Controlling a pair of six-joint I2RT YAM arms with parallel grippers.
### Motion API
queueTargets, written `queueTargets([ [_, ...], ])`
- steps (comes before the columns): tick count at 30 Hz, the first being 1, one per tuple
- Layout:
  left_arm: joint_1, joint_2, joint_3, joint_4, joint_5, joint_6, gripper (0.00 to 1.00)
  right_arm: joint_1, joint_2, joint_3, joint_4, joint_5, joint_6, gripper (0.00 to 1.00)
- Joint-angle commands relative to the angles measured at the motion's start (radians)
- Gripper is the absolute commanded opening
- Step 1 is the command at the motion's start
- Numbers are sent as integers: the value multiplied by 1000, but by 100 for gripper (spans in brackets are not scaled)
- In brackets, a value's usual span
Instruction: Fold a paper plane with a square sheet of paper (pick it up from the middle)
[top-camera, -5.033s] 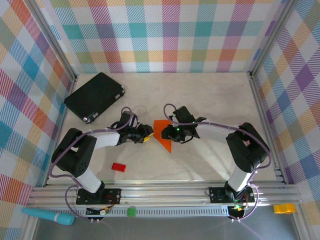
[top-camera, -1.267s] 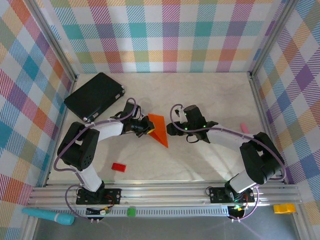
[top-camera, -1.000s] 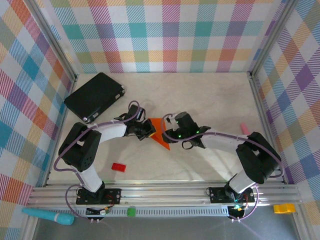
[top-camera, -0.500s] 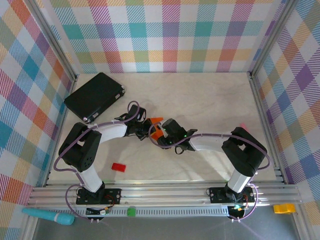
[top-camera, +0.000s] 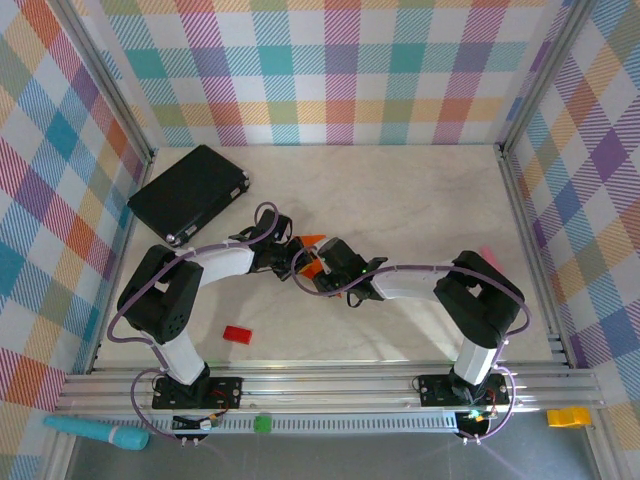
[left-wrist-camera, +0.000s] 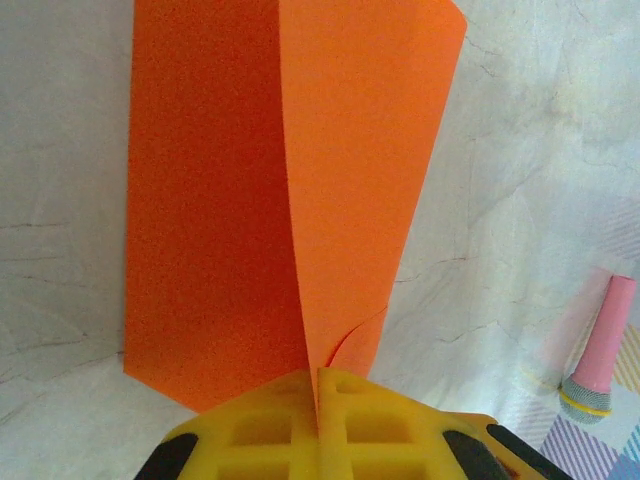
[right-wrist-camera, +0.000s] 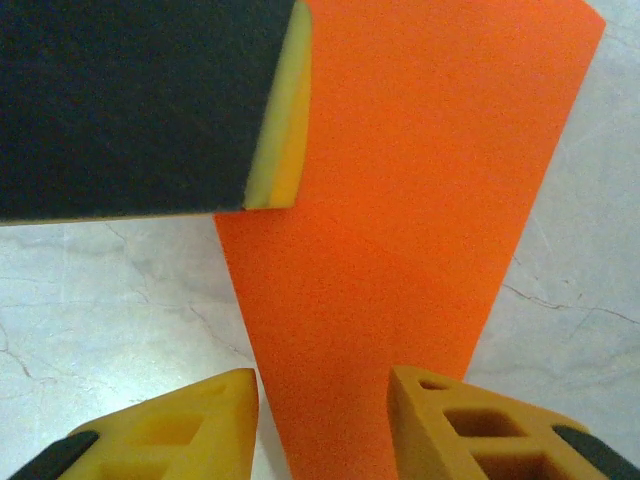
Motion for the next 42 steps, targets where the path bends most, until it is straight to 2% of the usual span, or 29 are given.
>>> queueTargets([
  [1, -12, -15, 14, 3, 7, -16, 1, 11, 28, 21, 7, 41, -32, 38],
  [13, -12, -21, 17, -1, 12, -21, 1, 16, 53, 24, 13, 56, -30, 37],
  [21, -11, -33, 15, 1, 11, -28, 1, 16, 53, 19, 12, 72, -28, 31],
  [28, 20, -52, 10, 12, 26, -43, 10, 16, 30, -7, 32, 76, -34, 24],
  [34, 73, -93, -1, 11, 31, -45, 24, 16, 34, -17, 44, 54, -29, 20],
  [42, 128, -178, -43, -14, 6, -30, 30, 14, 49, -21, 38, -1, 5, 17],
])
